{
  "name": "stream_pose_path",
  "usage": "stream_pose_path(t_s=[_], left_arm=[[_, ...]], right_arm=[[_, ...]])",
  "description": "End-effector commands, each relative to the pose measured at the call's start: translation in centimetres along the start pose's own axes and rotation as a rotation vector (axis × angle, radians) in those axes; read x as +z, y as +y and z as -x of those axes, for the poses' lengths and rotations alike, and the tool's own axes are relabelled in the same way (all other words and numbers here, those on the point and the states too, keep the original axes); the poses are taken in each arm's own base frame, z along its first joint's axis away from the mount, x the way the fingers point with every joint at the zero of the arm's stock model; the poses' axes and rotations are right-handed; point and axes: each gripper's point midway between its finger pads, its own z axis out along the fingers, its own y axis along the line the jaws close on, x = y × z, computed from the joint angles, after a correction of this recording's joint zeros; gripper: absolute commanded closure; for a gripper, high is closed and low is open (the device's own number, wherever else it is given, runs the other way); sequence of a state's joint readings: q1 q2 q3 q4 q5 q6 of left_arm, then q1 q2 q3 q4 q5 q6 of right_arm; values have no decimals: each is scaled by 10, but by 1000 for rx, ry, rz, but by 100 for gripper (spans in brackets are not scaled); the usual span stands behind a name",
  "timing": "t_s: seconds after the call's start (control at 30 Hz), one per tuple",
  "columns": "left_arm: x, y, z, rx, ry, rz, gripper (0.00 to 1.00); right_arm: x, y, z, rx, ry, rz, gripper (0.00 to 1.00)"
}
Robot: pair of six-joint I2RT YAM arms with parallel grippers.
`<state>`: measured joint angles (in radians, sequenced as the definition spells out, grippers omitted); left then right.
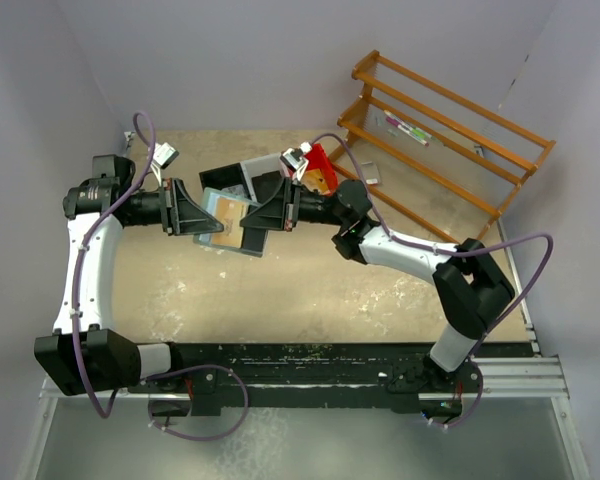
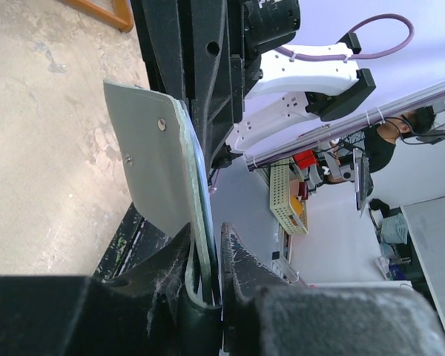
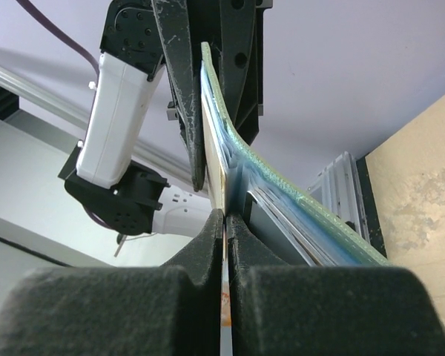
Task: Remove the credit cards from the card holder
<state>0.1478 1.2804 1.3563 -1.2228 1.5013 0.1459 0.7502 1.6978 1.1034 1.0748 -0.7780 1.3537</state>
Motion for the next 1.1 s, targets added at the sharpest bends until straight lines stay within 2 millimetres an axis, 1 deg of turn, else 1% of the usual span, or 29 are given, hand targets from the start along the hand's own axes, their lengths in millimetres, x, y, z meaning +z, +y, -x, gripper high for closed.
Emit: stream_pose_path(t_s=[0.0,0.1,0.23,0.4,0.57,0.6,0.67,0.73,1.07], left_arm=[[0,-28,3,74,-11,-75,75],[0,-26,3,71,-10,-70,74],[1,-22,3,71,-8,-61,76],[1,-18,5,61,-8,-58,85],[1,-18,6,63,-8,-58,90],[1,-19,6,62,-8,-60,91],[1,-19,6,62,-8,-61,91],[1,-19,6,62,-8,-61,91],[1,-17,4,71,-6,-44,91]], right_arm=[[-8,23,5,-63,-17,75,100],[-13,22,5,-53,-17,80,100],[-18,19,4,-46,-23,74,100],[-21,23,3,-56,-17,81,100],[-24,20,1,-53,-14,73,100],[-24,20,3,-55,-17,73,100],[-30,11,-2,-36,-16,54,100],[-34,9,-2,-34,-21,48,100],[-41,13,0,-37,-21,43,100]])
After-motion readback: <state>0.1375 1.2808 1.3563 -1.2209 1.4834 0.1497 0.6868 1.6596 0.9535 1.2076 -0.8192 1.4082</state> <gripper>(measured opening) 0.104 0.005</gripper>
